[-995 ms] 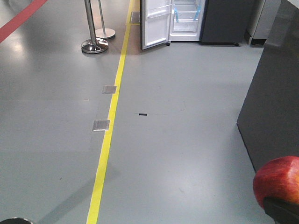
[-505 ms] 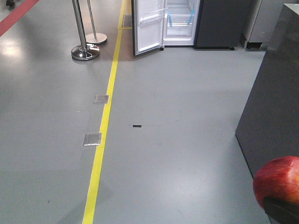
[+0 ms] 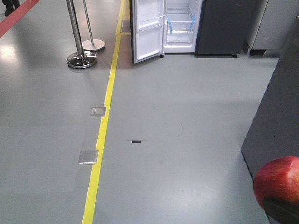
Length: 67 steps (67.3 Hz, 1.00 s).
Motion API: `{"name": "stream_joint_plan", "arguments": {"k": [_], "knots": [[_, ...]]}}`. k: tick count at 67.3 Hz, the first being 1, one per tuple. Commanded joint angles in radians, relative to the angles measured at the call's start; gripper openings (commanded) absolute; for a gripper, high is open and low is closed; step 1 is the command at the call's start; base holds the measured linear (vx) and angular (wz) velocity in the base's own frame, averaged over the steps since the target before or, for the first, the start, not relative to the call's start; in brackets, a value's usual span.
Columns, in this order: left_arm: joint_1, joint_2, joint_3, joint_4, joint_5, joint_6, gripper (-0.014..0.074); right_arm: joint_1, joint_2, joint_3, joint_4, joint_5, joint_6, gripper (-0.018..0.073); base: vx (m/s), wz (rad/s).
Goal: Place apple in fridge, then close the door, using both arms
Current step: 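Drive toward the open refrigerator along the yellow floor line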
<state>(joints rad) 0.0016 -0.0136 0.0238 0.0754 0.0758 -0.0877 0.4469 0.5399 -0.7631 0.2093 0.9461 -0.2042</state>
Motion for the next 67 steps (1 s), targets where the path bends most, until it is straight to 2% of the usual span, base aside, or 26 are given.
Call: {"name": "stream_joint_plan", "arguments": {"k": [1,67], "knots": [[-0.003,-0.002,0.026,0.0,-0.069,-0.008,-0.0006,0.001,0.004,-0.027,0.01,-0.068,-0.004,0.015,0.3,0.01],[-0.003,-0.002,0.026,0.0,-0.069,-0.008,-0.0006,0.001,0.004,-0.027,0.01,-0.068,-0.004,0.015,0.3,-0.01]]}}
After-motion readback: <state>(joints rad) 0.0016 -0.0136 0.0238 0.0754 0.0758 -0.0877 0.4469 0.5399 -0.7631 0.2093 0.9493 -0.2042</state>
